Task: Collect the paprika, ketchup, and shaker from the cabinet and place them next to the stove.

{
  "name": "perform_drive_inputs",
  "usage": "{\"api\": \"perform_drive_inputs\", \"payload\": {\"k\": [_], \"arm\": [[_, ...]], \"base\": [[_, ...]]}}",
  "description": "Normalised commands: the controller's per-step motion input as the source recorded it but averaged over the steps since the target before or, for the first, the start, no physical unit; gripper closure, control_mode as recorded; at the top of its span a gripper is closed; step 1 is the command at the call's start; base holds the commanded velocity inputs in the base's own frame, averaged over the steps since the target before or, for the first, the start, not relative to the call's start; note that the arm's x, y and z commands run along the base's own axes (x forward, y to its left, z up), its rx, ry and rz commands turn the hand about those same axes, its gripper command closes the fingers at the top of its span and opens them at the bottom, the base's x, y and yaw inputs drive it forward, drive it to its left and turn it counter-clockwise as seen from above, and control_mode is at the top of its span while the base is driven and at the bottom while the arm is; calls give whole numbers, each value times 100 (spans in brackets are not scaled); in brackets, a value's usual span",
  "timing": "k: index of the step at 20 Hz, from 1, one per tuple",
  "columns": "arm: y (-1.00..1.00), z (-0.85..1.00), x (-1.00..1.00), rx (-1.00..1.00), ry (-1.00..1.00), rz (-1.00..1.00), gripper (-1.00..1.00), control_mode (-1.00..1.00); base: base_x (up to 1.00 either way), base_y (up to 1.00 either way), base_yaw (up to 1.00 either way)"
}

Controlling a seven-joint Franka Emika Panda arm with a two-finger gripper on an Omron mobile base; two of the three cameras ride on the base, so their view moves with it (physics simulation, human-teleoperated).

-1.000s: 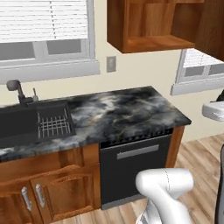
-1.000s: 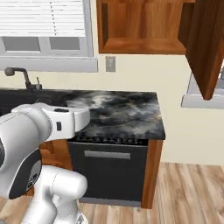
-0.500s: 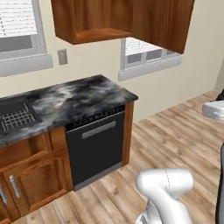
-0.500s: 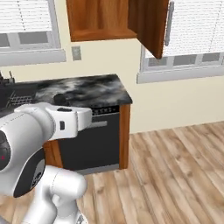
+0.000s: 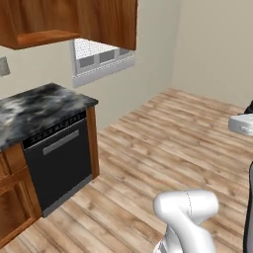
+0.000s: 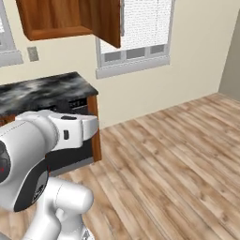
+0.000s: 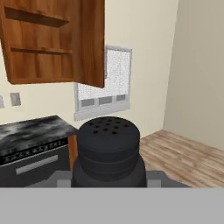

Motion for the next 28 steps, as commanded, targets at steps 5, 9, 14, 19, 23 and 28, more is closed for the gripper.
{"api": "perform_drive_inputs", "payload": {"k": [5, 9, 14, 19, 23, 28], "arm": [[0, 0, 0, 0, 0, 0, 100, 100], [0, 0, 0, 0, 0, 0, 100, 100], [0, 0, 0, 0, 0, 0, 100, 100], [0, 0, 0, 0, 0, 0, 100, 100], [0, 0, 0, 0, 0, 0, 100, 100], [0, 0, 0, 0, 0, 0, 100, 100]], "base": [[-69, -4, -50], [-61, -12, -49], [-53, -35, -46], [-47, -61, -41], [-42, -71, -37], [-11, -91, -28]]}}
